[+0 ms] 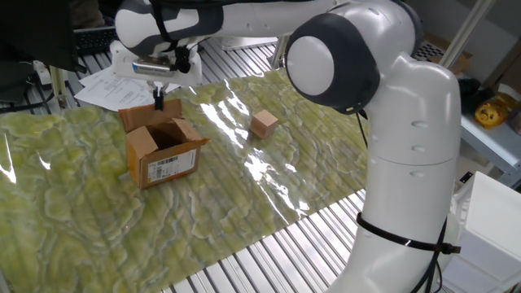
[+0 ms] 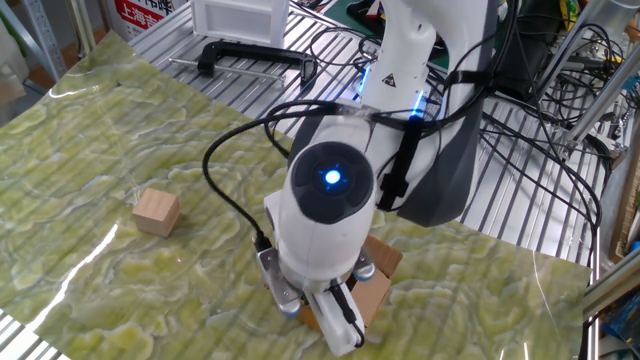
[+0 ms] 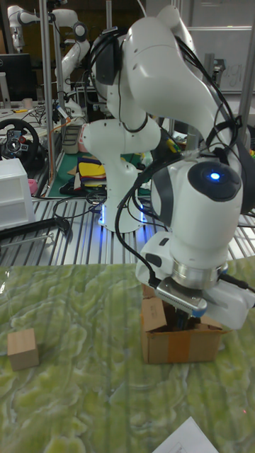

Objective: Open a box

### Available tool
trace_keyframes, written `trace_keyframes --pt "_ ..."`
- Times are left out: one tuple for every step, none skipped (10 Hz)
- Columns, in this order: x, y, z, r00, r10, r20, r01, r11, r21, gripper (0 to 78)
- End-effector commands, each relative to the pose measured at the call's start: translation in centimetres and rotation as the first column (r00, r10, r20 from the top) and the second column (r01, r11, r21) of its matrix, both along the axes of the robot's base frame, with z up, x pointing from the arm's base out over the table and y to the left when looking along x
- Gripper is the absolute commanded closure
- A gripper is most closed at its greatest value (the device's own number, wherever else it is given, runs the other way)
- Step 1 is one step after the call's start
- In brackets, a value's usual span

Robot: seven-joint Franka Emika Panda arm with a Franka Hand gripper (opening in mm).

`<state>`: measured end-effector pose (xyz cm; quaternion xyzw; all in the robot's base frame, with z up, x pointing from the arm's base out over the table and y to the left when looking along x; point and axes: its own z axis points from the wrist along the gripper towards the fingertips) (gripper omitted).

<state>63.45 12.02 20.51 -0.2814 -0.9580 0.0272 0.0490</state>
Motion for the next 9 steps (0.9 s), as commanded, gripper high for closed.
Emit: trace_keyframes --pt "1.1 -0.3 -0.5 1.0 -0.003 0.008 0.003 1.0 0.003 77.6" --pt "1.3 -0.4 -0.5 1.0 -0.006 0.008 0.006 1.0 0.004 77.6" --pt "1.7 -0.5 -0.3 1.0 -0.009 0.007 0.009 1.0 0.008 77.6" --pt "1.7 -0.5 -0.2 1.0 -0.008 0.007 0.008 1.0 0.009 77.6" --pt "2.1 -0.7 0.1 1.0 -0.01 0.005 0.01 1.0 0.016 77.6" --pt "2.1 -0.6 -0.5 1.0 -0.012 0.011 0.012 1.0 0.017 77.6" --pt "2.1 -0.5 -1.4 1.0 -0.015 0.021 0.015 1.0 0.014 77.6" --pt "2.0 -0.5 -1.8 1.0 -0.013 0.026 0.012 1.0 0.015 77.6" --pt "2.0 -0.5 -1.8 1.0 -0.015 0.024 0.014 1.0 0.024 77.6"
